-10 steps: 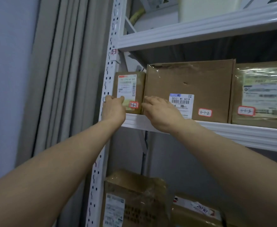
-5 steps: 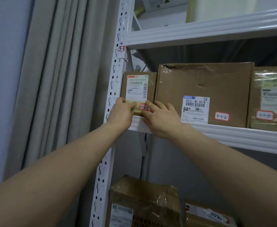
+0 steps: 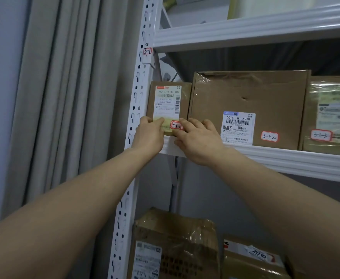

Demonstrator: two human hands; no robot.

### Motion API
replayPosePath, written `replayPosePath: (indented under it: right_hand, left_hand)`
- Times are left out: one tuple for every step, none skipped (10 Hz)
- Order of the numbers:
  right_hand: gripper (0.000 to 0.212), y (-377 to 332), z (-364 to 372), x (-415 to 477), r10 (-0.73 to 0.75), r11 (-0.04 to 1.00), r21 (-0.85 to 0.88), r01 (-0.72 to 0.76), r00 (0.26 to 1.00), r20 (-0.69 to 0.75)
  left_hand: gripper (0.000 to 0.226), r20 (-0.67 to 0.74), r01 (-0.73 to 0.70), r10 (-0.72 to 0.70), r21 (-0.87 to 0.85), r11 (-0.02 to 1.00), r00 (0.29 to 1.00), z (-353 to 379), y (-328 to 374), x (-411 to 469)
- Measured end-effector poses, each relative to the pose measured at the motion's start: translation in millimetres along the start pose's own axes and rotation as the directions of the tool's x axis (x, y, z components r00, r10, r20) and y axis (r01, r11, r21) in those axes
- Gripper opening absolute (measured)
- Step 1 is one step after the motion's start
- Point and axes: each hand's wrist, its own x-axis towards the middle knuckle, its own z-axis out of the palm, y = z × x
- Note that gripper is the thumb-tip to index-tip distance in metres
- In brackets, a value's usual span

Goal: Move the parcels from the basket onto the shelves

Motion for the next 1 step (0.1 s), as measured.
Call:
replayPosePath:
  right_hand:
    - [0.04,1.3,-3.3,-34.1,-0.036,0.99,0.127,0.068,0.97,-0.241]
  left_hand:
    - [0.049,-0.076,-0.037,0.024,-0.163,0.986,0.997,-6.1,-0.3,-33.7]
